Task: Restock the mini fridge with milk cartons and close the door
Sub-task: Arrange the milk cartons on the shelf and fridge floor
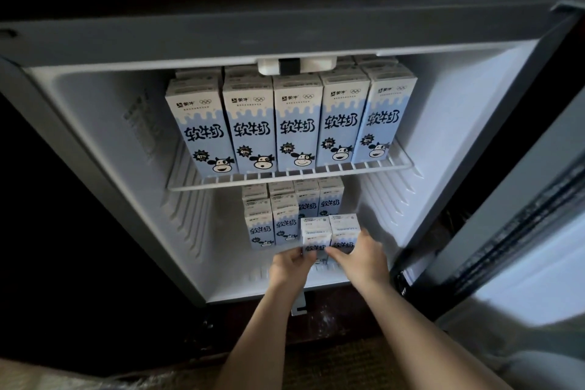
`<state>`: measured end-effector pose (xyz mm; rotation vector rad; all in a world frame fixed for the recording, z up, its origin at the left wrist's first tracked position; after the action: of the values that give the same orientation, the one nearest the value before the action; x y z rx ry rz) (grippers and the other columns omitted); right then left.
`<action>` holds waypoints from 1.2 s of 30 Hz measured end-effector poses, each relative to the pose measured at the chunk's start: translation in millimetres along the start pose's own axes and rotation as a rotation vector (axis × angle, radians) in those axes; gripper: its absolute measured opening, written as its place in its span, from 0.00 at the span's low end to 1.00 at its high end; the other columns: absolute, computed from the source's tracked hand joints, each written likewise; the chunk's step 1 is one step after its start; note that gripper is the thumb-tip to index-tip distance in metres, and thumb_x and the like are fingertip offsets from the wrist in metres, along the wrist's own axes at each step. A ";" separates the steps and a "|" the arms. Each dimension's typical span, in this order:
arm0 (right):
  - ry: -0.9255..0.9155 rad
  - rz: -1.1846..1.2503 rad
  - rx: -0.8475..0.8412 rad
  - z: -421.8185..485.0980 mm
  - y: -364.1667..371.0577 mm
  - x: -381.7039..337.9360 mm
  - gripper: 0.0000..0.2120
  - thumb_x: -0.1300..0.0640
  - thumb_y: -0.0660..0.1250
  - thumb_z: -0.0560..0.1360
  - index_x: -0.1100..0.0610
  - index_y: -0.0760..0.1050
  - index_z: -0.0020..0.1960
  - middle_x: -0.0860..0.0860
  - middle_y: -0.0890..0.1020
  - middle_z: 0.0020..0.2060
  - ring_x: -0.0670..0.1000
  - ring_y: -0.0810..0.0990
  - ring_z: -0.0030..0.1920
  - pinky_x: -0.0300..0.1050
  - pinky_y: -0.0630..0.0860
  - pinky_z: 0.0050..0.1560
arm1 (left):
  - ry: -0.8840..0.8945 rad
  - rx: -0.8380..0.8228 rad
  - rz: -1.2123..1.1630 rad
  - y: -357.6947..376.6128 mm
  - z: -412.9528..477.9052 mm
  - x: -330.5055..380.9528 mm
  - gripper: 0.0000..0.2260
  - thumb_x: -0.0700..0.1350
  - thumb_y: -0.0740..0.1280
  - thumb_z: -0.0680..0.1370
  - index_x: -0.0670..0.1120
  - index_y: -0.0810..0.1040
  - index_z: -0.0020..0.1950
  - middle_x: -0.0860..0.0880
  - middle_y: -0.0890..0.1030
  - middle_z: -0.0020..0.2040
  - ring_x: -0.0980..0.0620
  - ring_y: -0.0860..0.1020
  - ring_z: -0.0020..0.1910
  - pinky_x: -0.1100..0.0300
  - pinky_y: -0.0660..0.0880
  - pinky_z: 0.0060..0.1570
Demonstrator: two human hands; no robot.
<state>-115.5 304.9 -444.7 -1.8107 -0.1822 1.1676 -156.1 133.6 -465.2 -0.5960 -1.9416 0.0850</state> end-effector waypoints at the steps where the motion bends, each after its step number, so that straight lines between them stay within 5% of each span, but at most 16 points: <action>1: 0.004 0.011 0.007 2.9 -1.1 0.2 0.22 0.46 0.74 0.67 0.57 0.73 0.54 0.53 0.82 0.47 0.54 0.81 0.47 0.44 0.77 0.42 | -0.017 -0.010 -0.029 3.1 1.6 -0.4 0.15 0.47 0.65 0.78 0.43 0.78 0.62 0.49 0.80 0.53 0.57 0.73 0.50 0.65 0.66 0.49; 6: -0.010 0.003 0.015 18.6 -3.6 -4.1 0.23 0.45 0.73 0.69 0.59 0.73 0.56 0.54 0.82 0.49 0.54 0.80 0.49 0.42 0.74 0.42 | -0.103 0.018 -0.247 14.5 12.2 -5.4 0.21 0.45 0.66 0.78 0.39 0.70 0.69 0.43 0.75 0.66 0.47 0.72 0.66 0.59 0.65 0.64; 12: -0.029 -0.029 -0.001 34.1 1.9 -9.9 0.25 0.44 0.72 0.69 0.60 0.73 0.57 0.55 0.82 0.48 0.55 0.81 0.48 0.45 0.76 0.42 | -0.223 0.106 -0.525 25.4 27.0 -17.1 0.16 0.43 0.65 0.78 0.39 0.73 0.65 0.42 0.78 0.62 0.45 0.73 0.65 0.55 0.67 0.66; 21: -0.035 0.027 -0.005 47.2 22.0 -12.1 0.22 0.45 0.72 0.70 0.61 0.75 0.52 0.56 0.83 0.43 0.58 0.81 0.47 0.50 0.78 0.45 | -0.307 0.220 -0.865 26.8 40.6 -27.3 0.12 0.39 0.65 0.78 0.37 0.75 0.60 0.42 0.79 0.56 0.46 0.77 0.57 0.57 0.70 0.59; 25: -0.024 0.029 -0.016 48.1 27.1 -11.6 0.23 0.44 0.72 0.69 0.61 0.74 0.54 0.57 0.83 0.47 0.58 0.81 0.49 0.51 0.78 0.47 | -0.343 0.201 -0.935 28.3 42.0 -27.7 0.02 0.38 0.64 0.78 0.39 0.76 0.47 0.47 0.76 0.38 0.54 0.73 0.36 0.62 0.71 0.39; 27: -0.015 0.028 -0.031 48.0 28.2 -11.8 0.24 0.44 0.71 0.70 0.61 0.74 0.54 0.57 0.82 0.49 0.58 0.80 0.50 0.51 0.78 0.49 | -0.356 0.192 -0.930 27.4 42.7 -29.4 0.06 0.38 0.63 0.79 0.41 0.75 0.42 0.48 0.74 0.35 0.55 0.70 0.32 0.65 0.68 0.33; 31: 0.030 0.038 -0.092 46.1 32.8 -10.3 0.26 0.43 0.70 0.71 0.62 0.73 0.58 0.58 0.81 0.53 0.58 0.79 0.54 0.47 0.75 0.48 | -0.348 0.135 -0.817 22.7 37.7 -30.4 0.06 0.42 0.62 0.79 0.41 0.74 0.44 0.48 0.78 0.40 0.56 0.74 0.37 0.64 0.70 0.39; 36: 0.113 -0.022 -0.165 31.9 26.8 -7.5 0.29 0.41 0.65 0.74 0.65 0.70 0.61 0.59 0.80 0.54 0.59 0.79 0.53 0.47 0.76 0.44 | -0.235 0.032 -0.283 9.1 31.7 -19.3 0.15 0.49 0.60 0.80 0.47 0.70 0.34 0.50 0.72 0.34 0.53 0.70 0.33 0.57 0.70 0.39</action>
<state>-153.3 306.0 -463.7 -2.0088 -0.2384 1.0572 -174.2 139.5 -498.3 -0.2946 -2.2300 0.0070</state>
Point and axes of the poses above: each hand's wrist, its own z-axis towards the middle knuckle, its own y-axis out of the palm, x = y × z, the point moved 10 cm from there along z, towards the middle knuckle
